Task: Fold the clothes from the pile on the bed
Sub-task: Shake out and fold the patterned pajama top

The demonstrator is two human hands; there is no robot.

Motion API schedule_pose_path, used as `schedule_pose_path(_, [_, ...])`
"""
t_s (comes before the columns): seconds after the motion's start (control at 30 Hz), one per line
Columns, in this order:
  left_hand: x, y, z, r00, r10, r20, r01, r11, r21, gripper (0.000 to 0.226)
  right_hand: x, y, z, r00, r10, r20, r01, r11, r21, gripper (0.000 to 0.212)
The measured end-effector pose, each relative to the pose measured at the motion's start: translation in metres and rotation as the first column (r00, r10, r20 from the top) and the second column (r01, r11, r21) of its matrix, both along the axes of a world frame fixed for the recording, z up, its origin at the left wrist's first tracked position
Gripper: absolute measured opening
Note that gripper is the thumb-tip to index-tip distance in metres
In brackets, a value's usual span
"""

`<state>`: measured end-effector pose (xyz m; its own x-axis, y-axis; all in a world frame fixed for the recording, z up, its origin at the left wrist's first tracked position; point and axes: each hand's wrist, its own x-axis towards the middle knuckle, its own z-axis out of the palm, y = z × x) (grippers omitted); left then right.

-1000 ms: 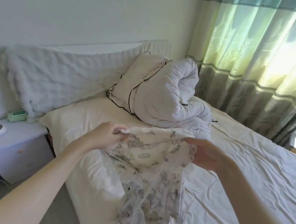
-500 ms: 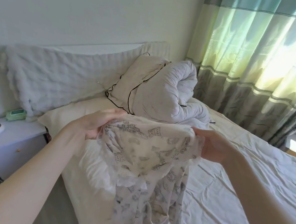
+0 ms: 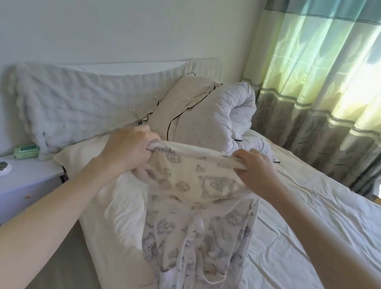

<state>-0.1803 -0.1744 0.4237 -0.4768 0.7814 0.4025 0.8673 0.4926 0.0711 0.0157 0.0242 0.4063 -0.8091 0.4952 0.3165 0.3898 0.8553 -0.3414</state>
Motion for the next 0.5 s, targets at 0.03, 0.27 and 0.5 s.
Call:
schedule_pose_path(0.03, [-0.003,0.003,0.015,1.000,0.012,-0.011,-0.012,0.998,0.056,0.024,-0.003,0.004,0.015,0.998,-0.021,-0.057,0.025,0.998,0.066,0.021])
schedule_pose_path(0.27, [-0.010,0.014,0.093,0.880,-0.236,0.412,-0.047,0.820,0.570,0.021,0.003,0.024,0.115,0.921,-0.064,-0.384,0.118,0.986,0.119,0.022])
schedule_pose_path(0.5, [-0.021,0.013,0.095,0.824,-0.212,0.525,-0.010,0.922,0.388,0.022,0.013,0.043,0.122,0.971,-0.158,-0.182,0.127,0.977,-0.168,0.018])
